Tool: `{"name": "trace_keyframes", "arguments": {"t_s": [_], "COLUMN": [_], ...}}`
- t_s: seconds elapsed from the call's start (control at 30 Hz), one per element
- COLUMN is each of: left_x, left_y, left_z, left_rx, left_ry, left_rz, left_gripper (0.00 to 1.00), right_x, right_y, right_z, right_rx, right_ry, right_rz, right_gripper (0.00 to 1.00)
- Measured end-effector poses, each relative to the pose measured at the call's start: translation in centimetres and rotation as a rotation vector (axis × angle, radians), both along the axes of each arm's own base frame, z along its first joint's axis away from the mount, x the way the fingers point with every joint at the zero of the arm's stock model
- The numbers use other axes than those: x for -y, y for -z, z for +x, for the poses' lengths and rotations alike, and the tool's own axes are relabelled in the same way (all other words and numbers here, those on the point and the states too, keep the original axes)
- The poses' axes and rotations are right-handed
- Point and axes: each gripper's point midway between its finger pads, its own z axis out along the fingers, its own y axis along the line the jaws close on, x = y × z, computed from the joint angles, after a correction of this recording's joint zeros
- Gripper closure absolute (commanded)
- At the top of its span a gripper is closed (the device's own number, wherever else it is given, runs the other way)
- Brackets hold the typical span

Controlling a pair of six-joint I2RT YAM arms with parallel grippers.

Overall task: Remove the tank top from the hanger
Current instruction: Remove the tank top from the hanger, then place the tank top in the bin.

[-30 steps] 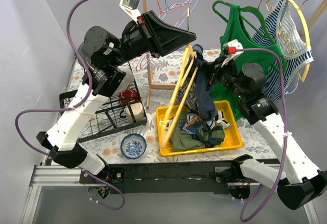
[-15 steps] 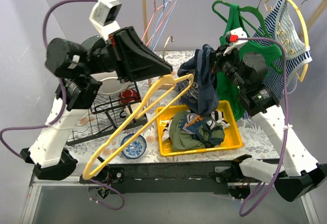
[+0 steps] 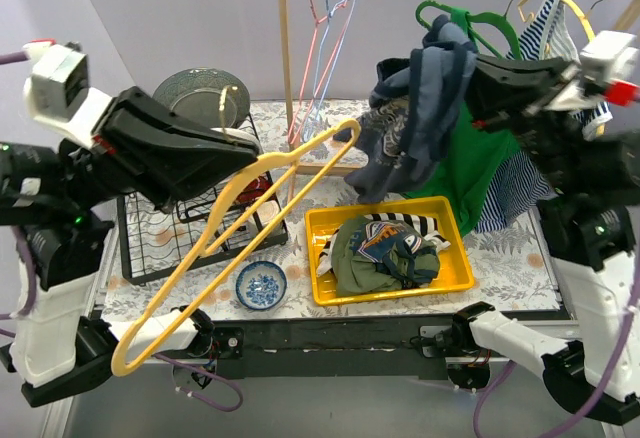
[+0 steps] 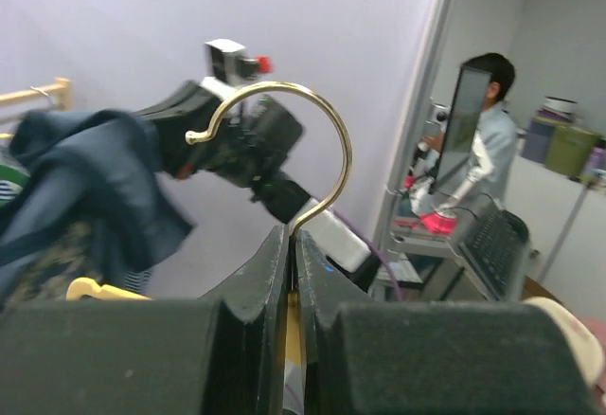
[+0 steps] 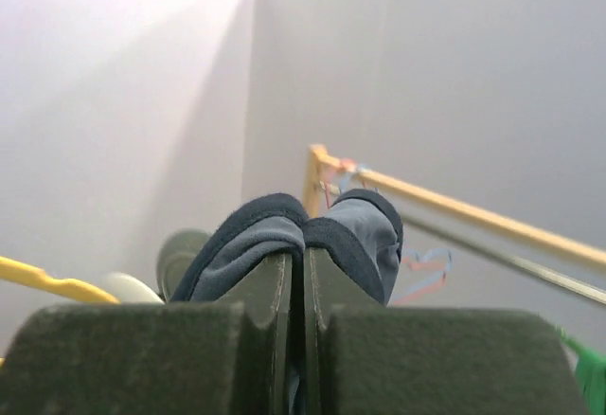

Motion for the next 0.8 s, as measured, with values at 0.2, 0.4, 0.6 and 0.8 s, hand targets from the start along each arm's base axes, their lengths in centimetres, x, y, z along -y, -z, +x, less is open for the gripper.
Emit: {"name": "trace_keyframes", "arguments": {"t_s": [0.2, 0.4, 0.6, 0.8], "left_x": [-1.7, -1.6, -1.8, -2.0], "left_y": [-0.5, -0.1, 0.0, 0.2], "left_z": [0.2, 1.2, 1.9, 2.5], "left_rx": [0.031, 0.022, 0.022, 0.021], "left_ry": [-0.114, -0.165, -0.209, -0.244], "left_rz": [-0.038, -0.024, -0.025, -0.027], "left_gripper": [1.0, 1.0, 1.0, 1.0], "right_x": [2.2, 2.7, -0.3, -2.7], "right_y": [-6.7, -7.7, -1.3, 6.7], "right_z": [-6.9, -7.8, -1.8, 3.6], "right_rx": [0.227, 0.282, 0.115, -0.101], "right_ry": [-0.064, -0.061, -0.065, -0.049], "right_rz": [0.089, 0.11, 0.036, -0.056], "right_gripper": [0.99, 0.99, 0.99, 0.99]}}
